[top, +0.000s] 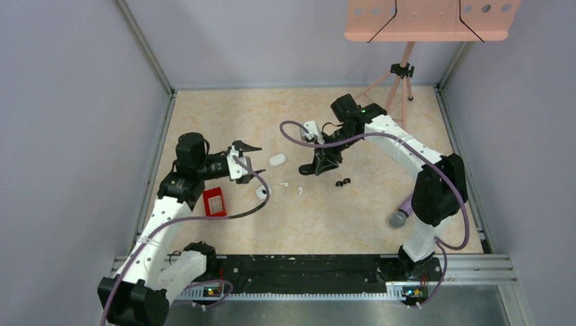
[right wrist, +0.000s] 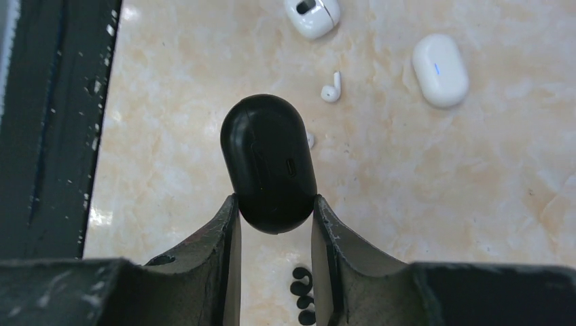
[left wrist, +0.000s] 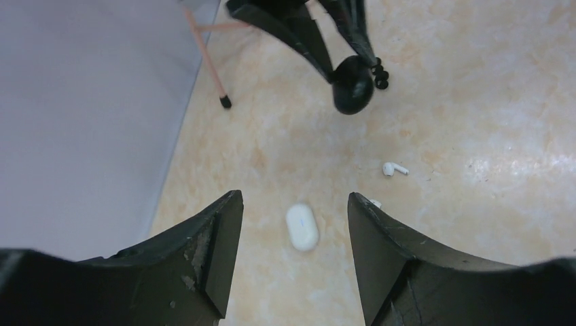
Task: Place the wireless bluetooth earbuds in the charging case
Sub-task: Pick up the charging case at the center of the board.
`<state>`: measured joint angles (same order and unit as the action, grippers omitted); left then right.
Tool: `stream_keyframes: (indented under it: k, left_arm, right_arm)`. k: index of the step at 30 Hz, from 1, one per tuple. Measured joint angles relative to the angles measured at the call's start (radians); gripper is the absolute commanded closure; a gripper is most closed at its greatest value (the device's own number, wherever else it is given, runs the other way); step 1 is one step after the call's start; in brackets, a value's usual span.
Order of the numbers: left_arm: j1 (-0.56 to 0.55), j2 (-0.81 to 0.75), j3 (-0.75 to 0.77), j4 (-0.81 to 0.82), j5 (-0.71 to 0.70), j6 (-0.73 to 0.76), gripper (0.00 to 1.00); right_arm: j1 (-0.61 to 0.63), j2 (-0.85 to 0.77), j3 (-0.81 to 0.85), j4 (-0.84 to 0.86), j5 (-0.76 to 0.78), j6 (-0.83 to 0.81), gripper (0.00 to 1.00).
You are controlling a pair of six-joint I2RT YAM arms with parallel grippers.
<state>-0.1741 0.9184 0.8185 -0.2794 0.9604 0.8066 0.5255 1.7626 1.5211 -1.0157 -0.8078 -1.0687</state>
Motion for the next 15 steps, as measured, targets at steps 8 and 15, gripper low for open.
stream_keyframes:
  k: [8, 15]
  left_arm:
    - [-0.09, 0.149, 0.083, -0.131, 0.135, 0.404, 0.41]
    - [-0.117, 0.214, 0.147, -0.122, 0.163, 0.402, 0.42]
  right_arm:
    - [0.001, 0.0, 0.145, -0.061, -0.086, 0.134, 0.94]
    - [0.001, 0.006, 0.282, -0.079, -0.114, 0.24, 0.94]
